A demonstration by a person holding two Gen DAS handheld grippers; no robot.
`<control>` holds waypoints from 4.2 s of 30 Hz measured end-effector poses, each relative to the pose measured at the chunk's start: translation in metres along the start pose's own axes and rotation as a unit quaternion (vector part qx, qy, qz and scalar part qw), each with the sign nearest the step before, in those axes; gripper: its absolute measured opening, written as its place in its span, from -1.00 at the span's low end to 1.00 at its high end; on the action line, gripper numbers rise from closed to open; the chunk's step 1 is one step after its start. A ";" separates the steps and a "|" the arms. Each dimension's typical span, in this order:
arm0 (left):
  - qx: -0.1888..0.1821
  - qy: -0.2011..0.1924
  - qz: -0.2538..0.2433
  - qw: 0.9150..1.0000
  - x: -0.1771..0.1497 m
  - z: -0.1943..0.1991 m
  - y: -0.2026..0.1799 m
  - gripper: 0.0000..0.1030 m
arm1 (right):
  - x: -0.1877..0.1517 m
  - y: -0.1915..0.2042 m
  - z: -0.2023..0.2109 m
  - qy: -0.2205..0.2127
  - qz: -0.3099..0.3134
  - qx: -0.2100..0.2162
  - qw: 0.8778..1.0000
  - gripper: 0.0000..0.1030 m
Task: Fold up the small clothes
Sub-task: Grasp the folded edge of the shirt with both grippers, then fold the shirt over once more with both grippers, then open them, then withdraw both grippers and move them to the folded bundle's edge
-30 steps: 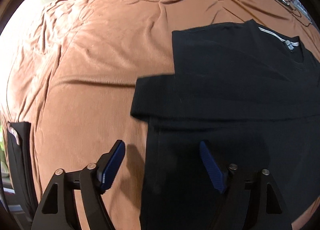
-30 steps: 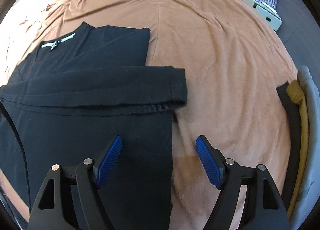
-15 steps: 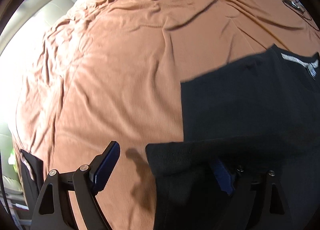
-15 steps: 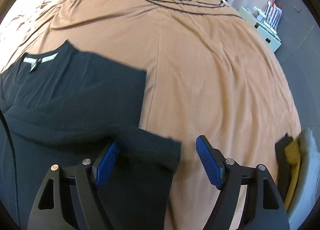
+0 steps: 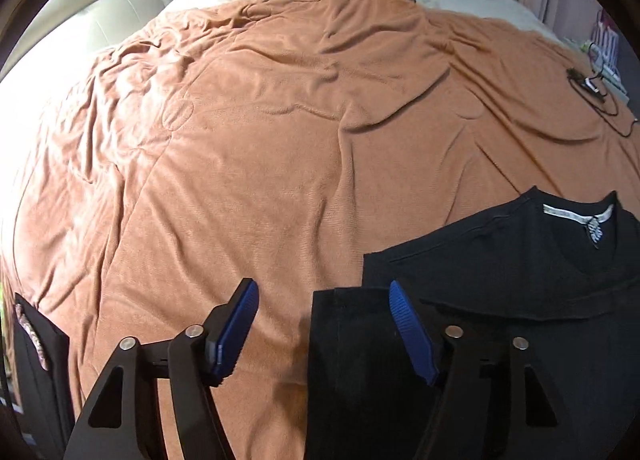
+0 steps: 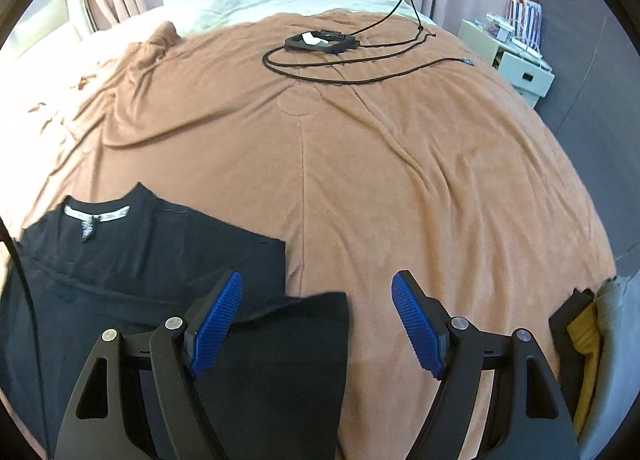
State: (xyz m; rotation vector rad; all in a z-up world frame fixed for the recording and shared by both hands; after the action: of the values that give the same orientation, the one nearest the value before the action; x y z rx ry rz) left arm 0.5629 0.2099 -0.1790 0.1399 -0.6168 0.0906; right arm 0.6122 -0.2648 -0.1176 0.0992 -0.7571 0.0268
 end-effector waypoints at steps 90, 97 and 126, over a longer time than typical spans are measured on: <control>0.012 -0.003 0.040 0.999 0.067 -0.056 -0.006 -0.92 | 0.039 0.000 -0.083 0.001 0.005 -0.032 0.999 -0.97; -0.002 0.023 0.049 0.999 0.052 -0.041 -0.003 -0.49 | 0.031 0.007 -0.071 0.020 0.003 -0.011 1.000 0.11; -0.092 -0.037 0.164 0.981 -0.089 0.123 0.035 0.99 | -0.084 -0.021 0.134 -0.041 -0.095 0.060 0.993 0.99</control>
State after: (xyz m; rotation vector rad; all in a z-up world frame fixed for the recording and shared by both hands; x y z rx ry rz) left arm 0.4163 0.2217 -0.1278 -0.1406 -0.7158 0.3479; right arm 0.4606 -0.2979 -0.0806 0.2883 -0.8247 -0.1133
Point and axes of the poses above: each gripper's, at about its wrist camera, not at the fingertips, and z roughly against the way its jaws point, y to its left, x to its top, the point moved 5 cm from there along -z, roughly the way its jaws point, and after that the axes turned 7 degrees about -y, right-handed, at the moved point
